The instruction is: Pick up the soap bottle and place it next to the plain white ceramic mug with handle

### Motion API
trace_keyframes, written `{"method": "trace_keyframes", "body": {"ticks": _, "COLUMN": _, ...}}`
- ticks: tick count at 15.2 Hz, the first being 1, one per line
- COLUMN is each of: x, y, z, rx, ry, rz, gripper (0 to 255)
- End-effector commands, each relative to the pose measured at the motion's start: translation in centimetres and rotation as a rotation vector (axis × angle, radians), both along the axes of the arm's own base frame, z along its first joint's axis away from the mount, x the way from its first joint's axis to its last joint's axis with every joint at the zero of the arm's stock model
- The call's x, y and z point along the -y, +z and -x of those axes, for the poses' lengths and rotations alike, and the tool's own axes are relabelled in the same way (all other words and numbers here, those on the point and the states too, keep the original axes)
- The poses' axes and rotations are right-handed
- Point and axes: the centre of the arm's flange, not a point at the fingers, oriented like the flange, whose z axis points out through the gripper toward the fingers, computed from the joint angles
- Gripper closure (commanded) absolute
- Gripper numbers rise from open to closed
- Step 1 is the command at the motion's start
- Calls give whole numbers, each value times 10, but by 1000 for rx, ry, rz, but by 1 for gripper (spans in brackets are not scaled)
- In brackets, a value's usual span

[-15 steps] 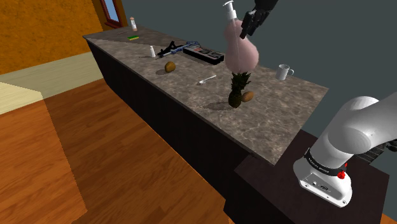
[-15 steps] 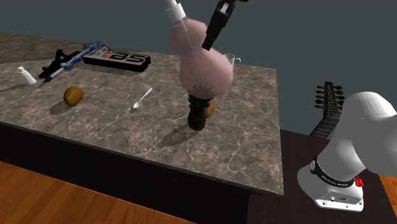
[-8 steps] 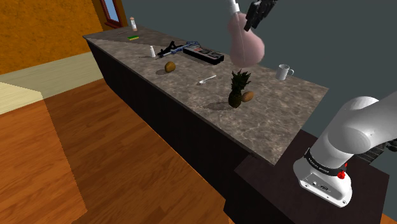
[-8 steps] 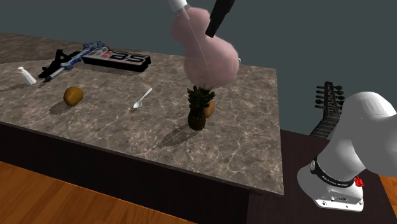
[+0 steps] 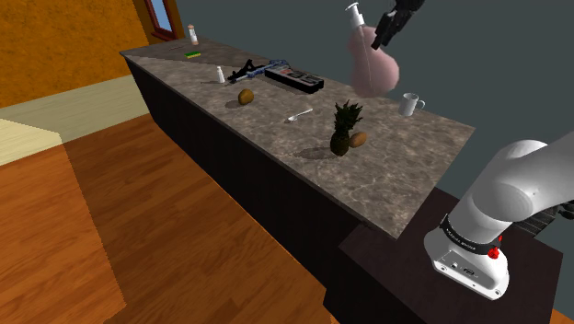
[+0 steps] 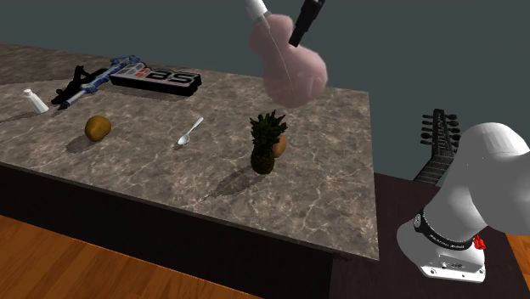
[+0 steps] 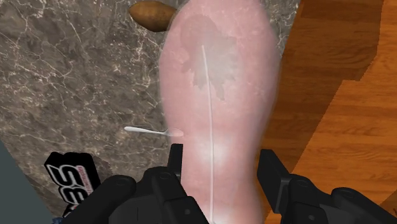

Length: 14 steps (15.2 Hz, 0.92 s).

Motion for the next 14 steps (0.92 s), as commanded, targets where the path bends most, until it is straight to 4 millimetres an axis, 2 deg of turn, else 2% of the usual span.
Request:
{"method": "trace_keyframes", "body": {"ticks": 1, "x": 24, "y": -8, "z": 3, "rx": 3, "ry": 1, "rz": 1, "gripper": 255}}
{"method": "trace_keyframes", "body": {"ticks": 14, "x": 186, "y": -63, "z": 15, "rx": 3, "ry": 1, "rz": 1, "gripper": 255}}
